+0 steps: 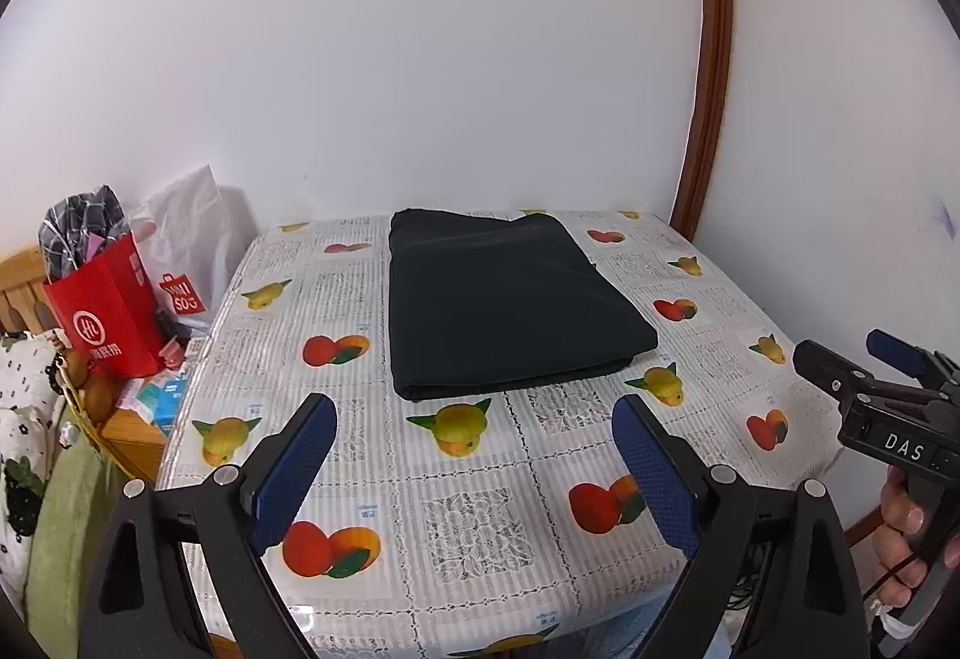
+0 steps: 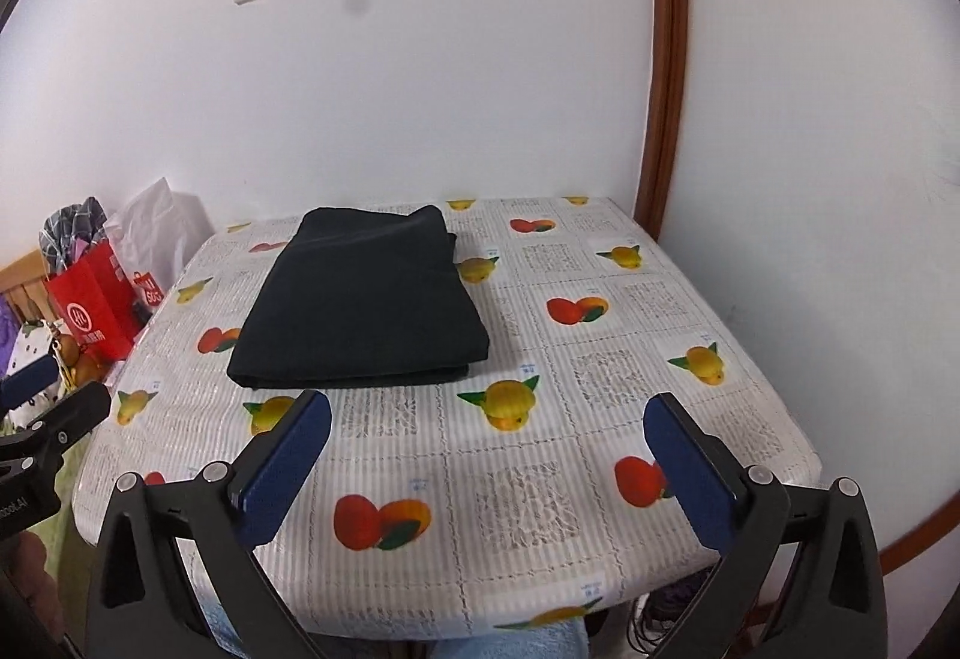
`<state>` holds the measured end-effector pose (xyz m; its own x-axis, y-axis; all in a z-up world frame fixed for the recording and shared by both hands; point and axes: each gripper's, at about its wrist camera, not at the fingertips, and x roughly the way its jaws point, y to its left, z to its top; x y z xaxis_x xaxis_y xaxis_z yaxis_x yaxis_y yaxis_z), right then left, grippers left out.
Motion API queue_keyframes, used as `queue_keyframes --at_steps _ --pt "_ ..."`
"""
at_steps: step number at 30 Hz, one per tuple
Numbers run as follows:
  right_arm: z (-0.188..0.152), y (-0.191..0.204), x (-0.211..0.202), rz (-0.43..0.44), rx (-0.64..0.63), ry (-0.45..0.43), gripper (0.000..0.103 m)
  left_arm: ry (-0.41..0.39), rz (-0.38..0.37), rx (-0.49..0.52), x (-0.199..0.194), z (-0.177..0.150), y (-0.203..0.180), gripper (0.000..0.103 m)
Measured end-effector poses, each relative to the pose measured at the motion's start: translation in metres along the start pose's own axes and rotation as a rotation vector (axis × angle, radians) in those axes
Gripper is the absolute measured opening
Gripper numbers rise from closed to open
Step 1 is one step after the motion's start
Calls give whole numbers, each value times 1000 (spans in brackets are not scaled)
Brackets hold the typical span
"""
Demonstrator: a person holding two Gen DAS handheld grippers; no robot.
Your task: Fold small clothes
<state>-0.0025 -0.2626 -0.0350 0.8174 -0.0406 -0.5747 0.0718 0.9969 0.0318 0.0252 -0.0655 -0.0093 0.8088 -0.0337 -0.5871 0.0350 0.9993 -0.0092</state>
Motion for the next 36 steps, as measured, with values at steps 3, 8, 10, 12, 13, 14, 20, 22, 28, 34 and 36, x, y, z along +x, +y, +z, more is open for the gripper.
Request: queue_keyframes --at_steps 3,8,10,12,13,14,20,22,28,34,36 --pt "-1 1 -4 -10 -6 -9 103 -2 1 -1 -2 -1 -1 93" --pt "-3 5 -8 -25 -20 -13 103 -7 6 -7 -5 -3 2 93" --pt "-4 5 -9 -23 -21 -13 103 -7 8 -10 -5 -4 2 93" --pt "-4 4 -9 -21 -17 -11 103 -7 11 -9 -5 -4 3 93" --pt "-4 4 -9 -21 -16 -11 103 -7 12 -9 -6 -5 3 93" --pt "-4 4 -9 -24 -16 -10 103 -6 13 -9 -5 -5 3 93" --pt "-5 2 -9 -35 -10 -7 103 -2 17 -12 -6 -6 5 93" --pt "-6 1 -9 -35 -6 -7 103 -2 20 -8 -6 -6 4 93" --pt "-7 -1 -10 -29 3 -2 102 0 18 2 -5 -6 4 93" --pt "-6 -2 -12 -30 1 -7 103 1 13 2 -5 -6 5 93" --pt "-7 -2 -12 -39 -1 -5 103 1 14 2 -5 -6 5 93"
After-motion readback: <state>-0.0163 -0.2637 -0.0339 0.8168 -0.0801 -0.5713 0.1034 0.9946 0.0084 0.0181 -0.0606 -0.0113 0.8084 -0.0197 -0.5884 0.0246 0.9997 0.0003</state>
